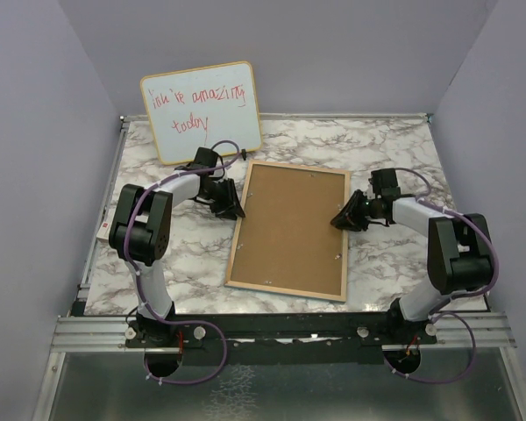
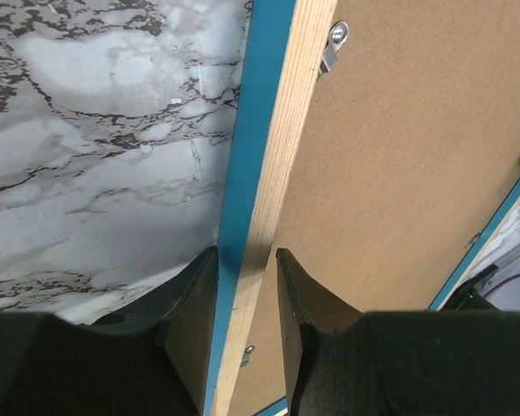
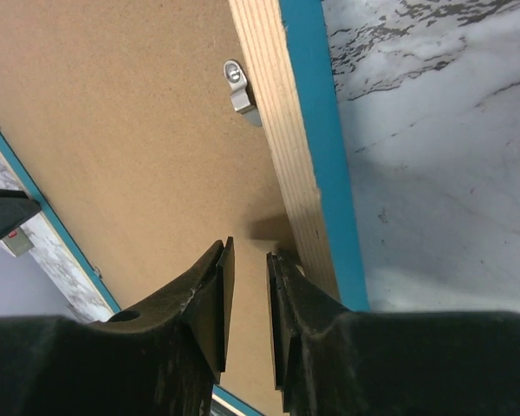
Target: Put the photo into the frame
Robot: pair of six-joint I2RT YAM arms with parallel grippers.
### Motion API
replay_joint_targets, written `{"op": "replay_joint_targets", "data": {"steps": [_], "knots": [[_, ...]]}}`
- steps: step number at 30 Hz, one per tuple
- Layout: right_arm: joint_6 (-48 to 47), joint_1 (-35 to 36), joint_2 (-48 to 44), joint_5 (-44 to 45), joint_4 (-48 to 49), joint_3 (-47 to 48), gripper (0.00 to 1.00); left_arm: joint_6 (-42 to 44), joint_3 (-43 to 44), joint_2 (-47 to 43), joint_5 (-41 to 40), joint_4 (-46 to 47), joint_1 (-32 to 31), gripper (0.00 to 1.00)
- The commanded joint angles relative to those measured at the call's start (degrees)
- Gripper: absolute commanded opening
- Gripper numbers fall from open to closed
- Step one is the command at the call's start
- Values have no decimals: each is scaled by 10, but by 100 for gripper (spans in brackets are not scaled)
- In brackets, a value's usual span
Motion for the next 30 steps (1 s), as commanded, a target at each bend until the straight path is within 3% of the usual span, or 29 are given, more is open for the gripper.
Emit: {"op": "replay_joint_targets", "data": {"steps": [1,6,11,23,30], "knots": [[-11,2,-45,45,-26,12,33,2,3,-14,-43,-7,-4,35],[-22,2,-103,84,-74,31,42,4,1,-29,-46,-9,-4,39],[-13,8,-129,57,-71,12,45,11,-14,-37,-43,-9,-6,39],[50,117,-95,48,-30,10,44,-2,-64,-41,-71,-2,-54,13],[124,185,-54,10,38,3,41,-97,-91,-34,-70,64,-93,2]]}}
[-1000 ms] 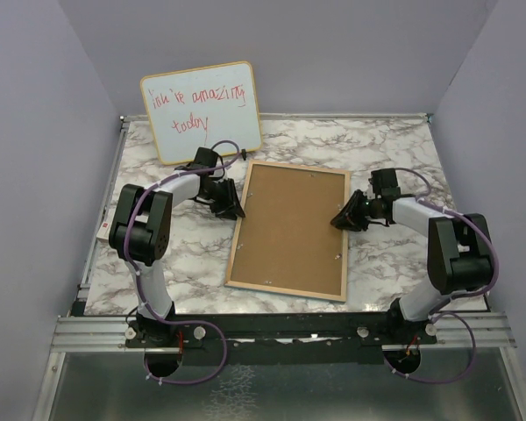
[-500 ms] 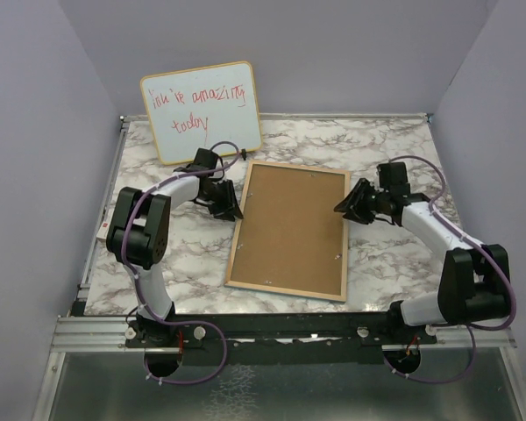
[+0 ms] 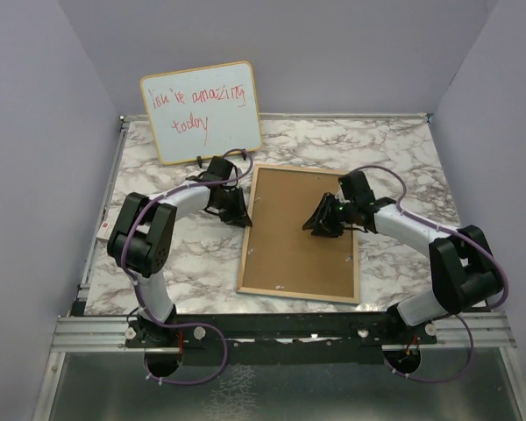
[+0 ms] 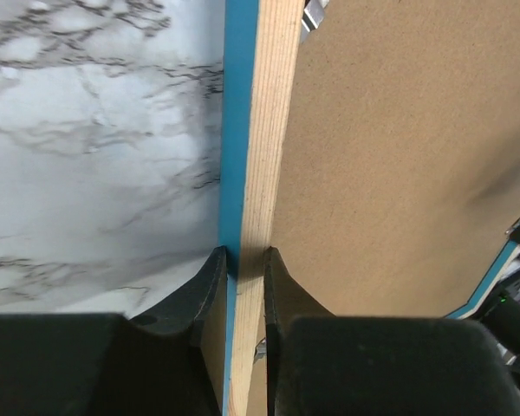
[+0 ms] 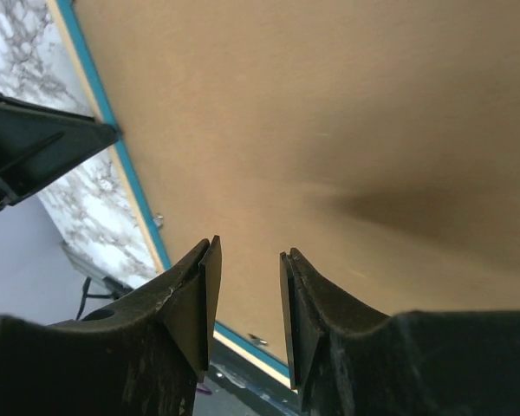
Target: Put the photo into the frame
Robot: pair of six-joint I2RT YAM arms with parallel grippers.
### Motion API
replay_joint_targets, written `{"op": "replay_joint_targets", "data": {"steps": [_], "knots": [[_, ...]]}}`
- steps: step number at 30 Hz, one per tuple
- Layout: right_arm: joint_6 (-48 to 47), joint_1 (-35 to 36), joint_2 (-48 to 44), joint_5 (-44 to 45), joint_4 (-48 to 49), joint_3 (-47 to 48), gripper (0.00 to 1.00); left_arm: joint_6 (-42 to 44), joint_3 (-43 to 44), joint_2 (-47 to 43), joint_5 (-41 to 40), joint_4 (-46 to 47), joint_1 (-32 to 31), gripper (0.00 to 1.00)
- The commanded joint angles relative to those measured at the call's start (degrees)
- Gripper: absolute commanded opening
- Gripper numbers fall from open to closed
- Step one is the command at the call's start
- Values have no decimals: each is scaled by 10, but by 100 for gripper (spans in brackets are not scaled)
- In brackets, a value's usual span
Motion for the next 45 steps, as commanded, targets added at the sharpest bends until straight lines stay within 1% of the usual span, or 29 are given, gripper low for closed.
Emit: {"op": "replay_joint_targets", "data": {"steps": [1,6,10,12,14,17,22,31,37,45], "knots": [[70,35,25,-30,60,1,41,-88,-35,18,-6,43,-33,0],[163,75,29,-18,85,-12,39,-169,-47,28,-18,103,-44,0],[239,91,11,-13,150,-69,39,-228,-72,27,-12,163,-46,0],[266,104,10,-7,194,-86,40,-250,-82,31,-3,188,-49,0],[285,120,20,-4,219,-92,42,-265,-88,38,9,207,-50,0],[294,142,41,-3,254,-91,45,-274,-96,48,21,223,-52,0],[303,153,69,5,292,-99,46,-269,-101,57,29,224,-53,0],[287,154,58,48,235,-94,48,-266,-100,62,31,219,-53,0],[288,157,71,38,241,-98,49,-264,-102,61,26,213,-53,0],[290,168,71,43,261,-110,55,-262,-104,62,26,213,-53,0]]}}
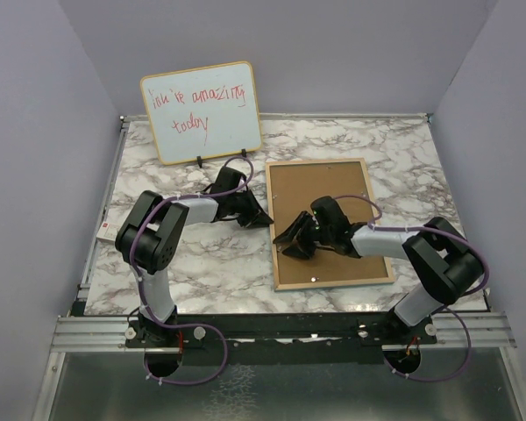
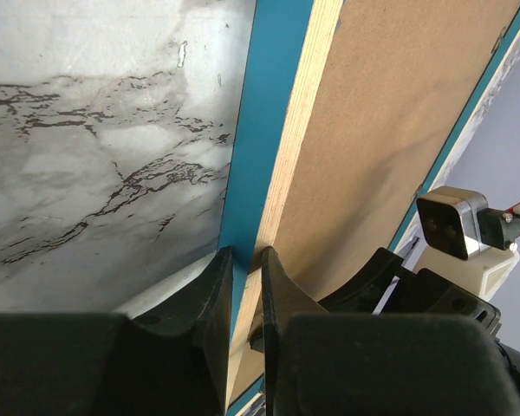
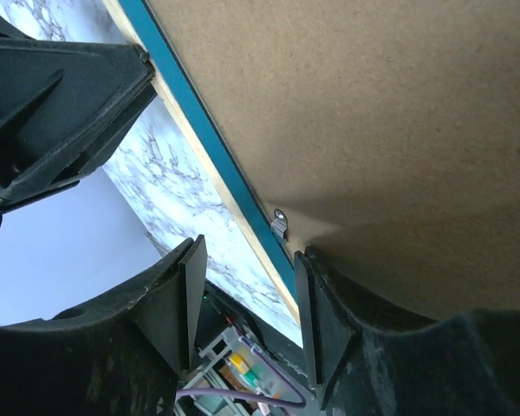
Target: Put the photo into the frame
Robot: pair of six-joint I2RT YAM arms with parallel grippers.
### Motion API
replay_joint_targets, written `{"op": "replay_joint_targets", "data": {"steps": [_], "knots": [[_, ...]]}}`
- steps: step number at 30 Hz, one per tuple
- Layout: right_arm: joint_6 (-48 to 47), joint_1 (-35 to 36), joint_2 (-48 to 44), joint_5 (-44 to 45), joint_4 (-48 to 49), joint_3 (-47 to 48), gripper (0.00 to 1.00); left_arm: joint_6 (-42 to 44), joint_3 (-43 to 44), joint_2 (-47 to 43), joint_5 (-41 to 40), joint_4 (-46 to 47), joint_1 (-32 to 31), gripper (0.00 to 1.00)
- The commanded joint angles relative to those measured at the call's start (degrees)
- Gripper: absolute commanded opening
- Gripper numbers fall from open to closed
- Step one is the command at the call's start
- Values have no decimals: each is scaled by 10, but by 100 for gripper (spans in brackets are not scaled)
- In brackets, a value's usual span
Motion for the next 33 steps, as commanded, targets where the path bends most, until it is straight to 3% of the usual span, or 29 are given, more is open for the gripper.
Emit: {"op": "replay_joint_targets", "data": {"steps": [1,22,33], "knots": [[-5,10,6,25,8,-12,55,7,-24,34,-34,-41,-7,0],[-48,37,31,108,122,-31,57,9,-29,27,-27,-49,-7,0],[-115,39,-6,84,325,-105,59,19,-2,32,-20,-63,-5,0]]}}
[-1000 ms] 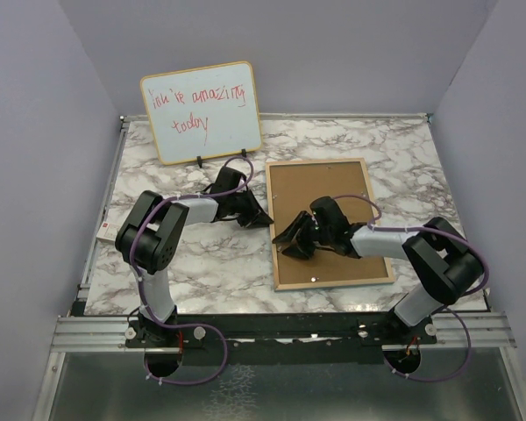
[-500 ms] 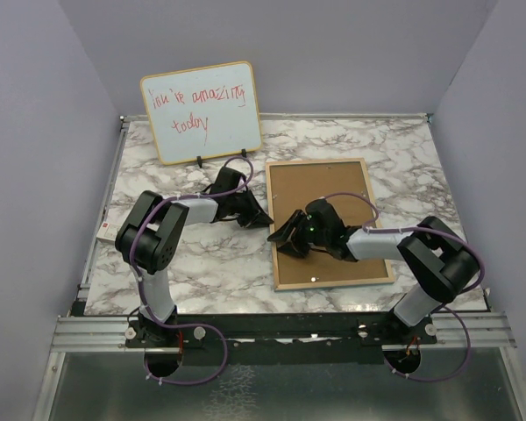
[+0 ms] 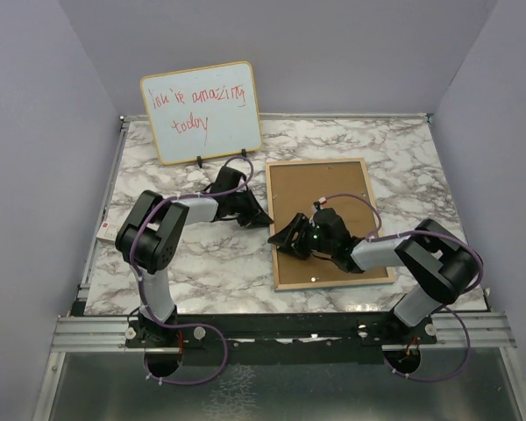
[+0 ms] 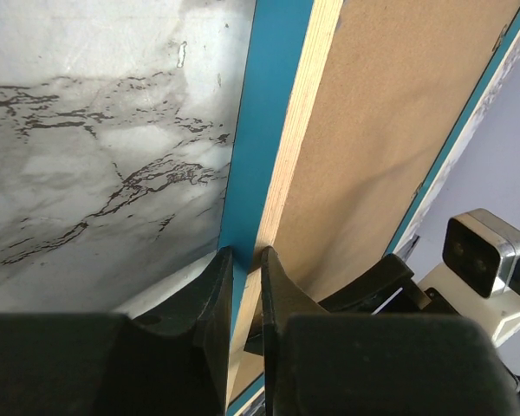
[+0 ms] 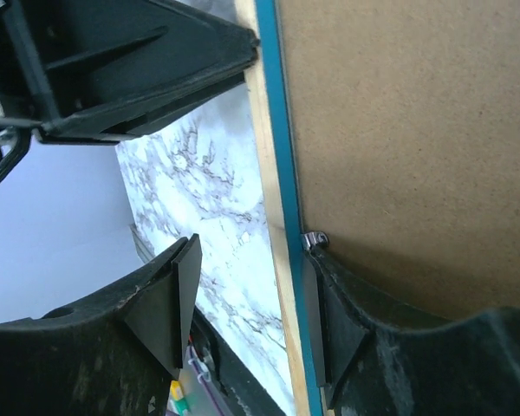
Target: Put the photo into the frame
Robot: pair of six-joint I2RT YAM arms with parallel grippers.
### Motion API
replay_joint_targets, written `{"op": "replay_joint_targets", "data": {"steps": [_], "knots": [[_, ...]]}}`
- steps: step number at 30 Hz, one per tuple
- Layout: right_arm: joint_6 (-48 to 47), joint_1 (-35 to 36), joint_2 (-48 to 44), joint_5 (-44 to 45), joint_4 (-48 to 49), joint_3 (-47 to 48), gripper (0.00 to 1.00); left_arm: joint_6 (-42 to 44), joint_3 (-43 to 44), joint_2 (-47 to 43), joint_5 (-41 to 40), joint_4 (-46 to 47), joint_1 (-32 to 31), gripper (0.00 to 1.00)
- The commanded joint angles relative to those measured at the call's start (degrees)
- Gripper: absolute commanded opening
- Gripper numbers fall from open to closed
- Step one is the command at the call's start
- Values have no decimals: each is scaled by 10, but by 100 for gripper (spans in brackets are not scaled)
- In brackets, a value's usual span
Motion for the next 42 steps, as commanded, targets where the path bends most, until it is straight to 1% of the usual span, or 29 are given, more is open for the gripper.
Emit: {"op": "replay_joint_targets", "data": {"steps": [1,3,4,6,9,12,13,15,19,21,23,28,30,33,36,38,39,42], "knots": [[-41,3,-26,21,110,-34,60,20,-2,31,-22,-63,-5,0],[-47,3,-61,23,108,-50,62,25,4,32,-20,-69,-3,0],[-51,3,-89,30,90,-53,63,28,7,32,-19,-72,-2,0],[-52,3,-134,64,20,-43,64,38,13,31,-22,-81,-1,3],[-76,-1,-168,109,-99,0,63,51,18,27,-31,-93,1,13],[-88,-13,-156,122,-185,60,62,76,25,25,-43,-106,1,25],[-89,-17,-149,140,-201,76,61,83,29,25,-45,-111,1,28],[-90,-31,-128,145,-220,109,61,102,37,29,-38,-113,1,36],[-82,-67,-57,129,-263,191,60,129,57,47,-17,-114,1,43],[-80,-83,-11,91,-272,230,58,138,68,54,-11,-116,1,45],[-79,-90,32,66,-271,262,55,147,78,60,-13,-122,1,45],[-80,-91,119,28,-284,328,41,157,85,65,-57,-155,2,32],[-80,-94,138,18,-271,336,33,164,85,66,-71,-169,2,28],[-79,-98,158,15,-251,343,27,172,83,71,-80,-183,2,24],[-80,-103,176,18,-250,357,24,175,80,74,-83,-187,2,21],[-83,-107,189,10,-235,361,24,178,81,76,-84,-189,2,21],[-85,-107,196,11,-232,365,24,178,81,78,-83,-190,2,21],[-99,-109,212,9,-222,376,29,180,83,79,-83,-193,2,21]]}}
